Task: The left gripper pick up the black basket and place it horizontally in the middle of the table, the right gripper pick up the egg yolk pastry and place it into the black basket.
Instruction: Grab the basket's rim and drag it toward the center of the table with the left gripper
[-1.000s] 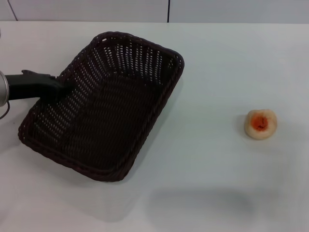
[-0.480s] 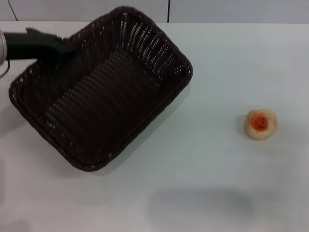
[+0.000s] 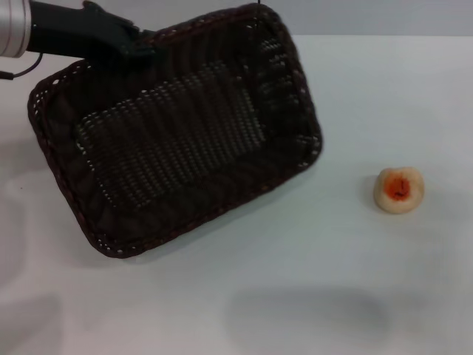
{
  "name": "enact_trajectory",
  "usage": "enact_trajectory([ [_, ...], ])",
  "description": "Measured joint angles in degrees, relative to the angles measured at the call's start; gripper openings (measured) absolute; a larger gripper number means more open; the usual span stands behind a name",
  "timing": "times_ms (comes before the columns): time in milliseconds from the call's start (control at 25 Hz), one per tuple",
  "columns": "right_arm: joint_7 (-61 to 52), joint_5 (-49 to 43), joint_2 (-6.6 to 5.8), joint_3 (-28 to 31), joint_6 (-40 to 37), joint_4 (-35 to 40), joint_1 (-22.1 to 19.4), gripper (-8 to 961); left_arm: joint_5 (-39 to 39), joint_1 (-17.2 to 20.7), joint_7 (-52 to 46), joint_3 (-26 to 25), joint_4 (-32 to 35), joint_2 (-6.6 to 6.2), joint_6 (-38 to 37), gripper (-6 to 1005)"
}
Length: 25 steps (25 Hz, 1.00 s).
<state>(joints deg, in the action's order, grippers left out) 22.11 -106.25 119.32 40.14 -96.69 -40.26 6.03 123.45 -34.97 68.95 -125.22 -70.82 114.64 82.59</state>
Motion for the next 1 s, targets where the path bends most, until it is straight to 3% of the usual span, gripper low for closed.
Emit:
enact_trajectory([
  [600, 0.1, 0.0, 0.04, -0.2, -0.5, -0.7, -1.1, 498, -2.8, -7.7, 5.8, -0.1, 3.0, -1.60, 11.9, 205],
  [1000, 0.1, 0.0, 0.03, -0.2, -1.2, -0.8, -1.6, 498, -3.1, -9.5, 8.0, 0.4, 6.9, -1.28, 14.6, 205],
])
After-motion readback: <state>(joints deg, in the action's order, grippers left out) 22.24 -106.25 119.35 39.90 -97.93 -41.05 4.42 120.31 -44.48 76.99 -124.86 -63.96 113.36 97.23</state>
